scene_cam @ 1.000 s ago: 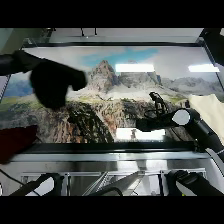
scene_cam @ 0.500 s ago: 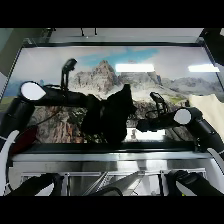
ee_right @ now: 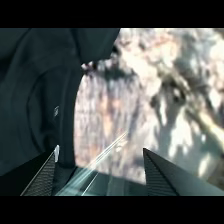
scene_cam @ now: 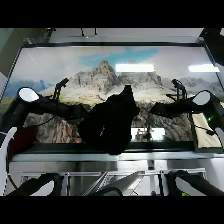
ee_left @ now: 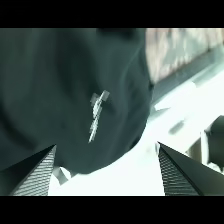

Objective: Fold the shirts.

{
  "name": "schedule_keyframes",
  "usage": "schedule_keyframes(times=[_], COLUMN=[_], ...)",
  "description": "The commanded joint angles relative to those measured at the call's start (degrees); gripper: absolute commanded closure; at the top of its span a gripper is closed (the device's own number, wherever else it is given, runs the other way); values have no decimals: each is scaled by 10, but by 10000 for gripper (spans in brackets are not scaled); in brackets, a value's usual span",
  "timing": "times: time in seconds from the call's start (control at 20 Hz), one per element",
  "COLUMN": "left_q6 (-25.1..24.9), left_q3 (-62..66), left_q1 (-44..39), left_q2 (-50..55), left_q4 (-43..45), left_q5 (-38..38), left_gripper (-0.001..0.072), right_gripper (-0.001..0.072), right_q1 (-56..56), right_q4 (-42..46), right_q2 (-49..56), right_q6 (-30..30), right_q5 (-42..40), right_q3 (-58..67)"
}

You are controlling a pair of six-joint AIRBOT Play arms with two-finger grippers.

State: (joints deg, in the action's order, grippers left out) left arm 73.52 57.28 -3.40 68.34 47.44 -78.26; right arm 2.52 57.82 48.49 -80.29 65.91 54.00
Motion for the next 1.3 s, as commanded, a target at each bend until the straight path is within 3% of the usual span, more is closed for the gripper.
schedule_keyframes(times=[0.0,0.1,0.25,0.4,0.6,0.85,0.9,1.05,1.1,1.15,1.2,1.25], left_q6=[5,5,5,7,7,-1,-1,-13,-19,-23,-24,-26], left_q3=[-103,-179,-265,-309,-302,-218,-202,-161,-153,-145,-137,-131], left_q1=[62,70,56,10,-50,-95,-96,-96,-96,-96,-96,-96], left_q2=[-48,-85,-127,-135,-63,55,73,113,118,119,117,111], left_q4=[10,9,4,-10,-12,-5,-5,-4,-5,-5,-5,-4], left_q5=[-40,-28,51,128,201,227,223,199,193,192,191,188], left_gripper=[2,2,2,2,3,4,39,554,671,690,690,690], right_gripper=[110,111,141,141,141,163,313,357,527,614,623,684], right_q1=[32,30,19,-18,-57,-66,-66,-66,-66,-66,-66,-66], right_q4=[-92,-162,-266,-273,-273,-308,-323,-356,-364,-369,-374,-379], right_q2=[113,190,274,297,303,305,306,310,310,310,310,309], right_q6=[133,187,257,265,265,269,280,293,294,294,293,294], right_q5=[-27,-20,10,8,-15,-47,-46,-49,-52,-59,-65,-66], right_q3=[8,28,56,60,60,60,60,60,60,60,60,60])
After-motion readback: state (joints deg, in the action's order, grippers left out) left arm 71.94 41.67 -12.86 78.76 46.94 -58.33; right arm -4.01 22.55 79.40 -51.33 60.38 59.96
